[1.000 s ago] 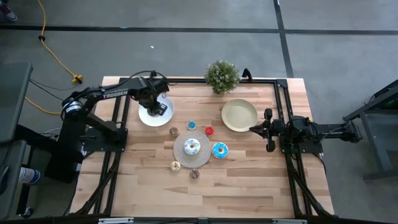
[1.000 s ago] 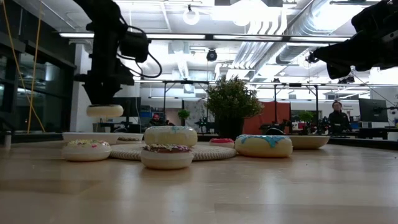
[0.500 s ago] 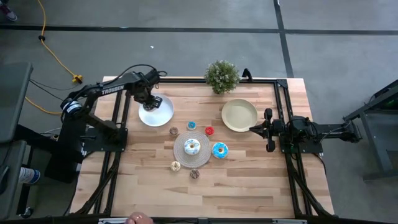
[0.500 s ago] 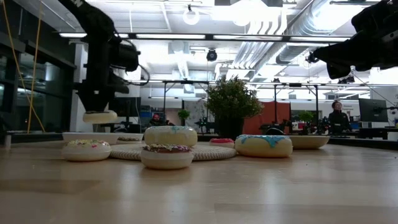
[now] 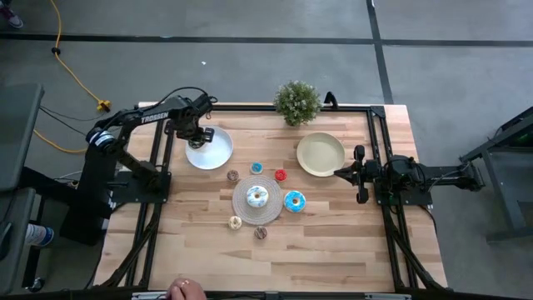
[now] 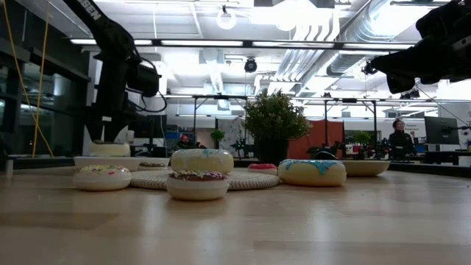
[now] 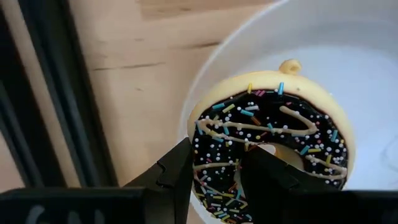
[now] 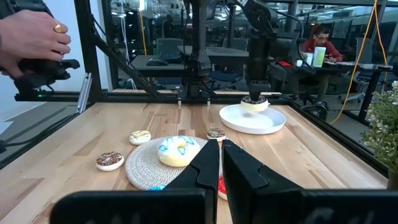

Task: Pick & Place donuts
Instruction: Put the large black donut on the white plate

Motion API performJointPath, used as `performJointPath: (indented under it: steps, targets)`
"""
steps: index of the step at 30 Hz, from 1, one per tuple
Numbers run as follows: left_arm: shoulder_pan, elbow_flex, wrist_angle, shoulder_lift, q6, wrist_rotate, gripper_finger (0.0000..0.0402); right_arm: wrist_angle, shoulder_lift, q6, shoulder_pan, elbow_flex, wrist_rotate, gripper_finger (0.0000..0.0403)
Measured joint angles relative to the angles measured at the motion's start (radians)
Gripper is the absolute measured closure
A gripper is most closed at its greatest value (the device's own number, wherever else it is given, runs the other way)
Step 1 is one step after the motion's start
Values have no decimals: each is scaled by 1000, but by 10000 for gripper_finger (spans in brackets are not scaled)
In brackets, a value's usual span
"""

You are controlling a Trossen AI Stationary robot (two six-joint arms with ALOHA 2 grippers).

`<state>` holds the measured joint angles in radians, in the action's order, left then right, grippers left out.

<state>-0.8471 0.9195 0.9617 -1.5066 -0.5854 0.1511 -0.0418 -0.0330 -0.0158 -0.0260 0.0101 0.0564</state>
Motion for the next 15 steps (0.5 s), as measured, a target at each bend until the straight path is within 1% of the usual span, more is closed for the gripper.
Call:
performJointPath:
  steps: [6,15]
  targets:
    - [1,0,-16,-30,-17,-4,286,0,0,0,0,0,0,391]
    - [2,0,-28,-35,-17,-9,286,0,0,0,0,0,0,391]
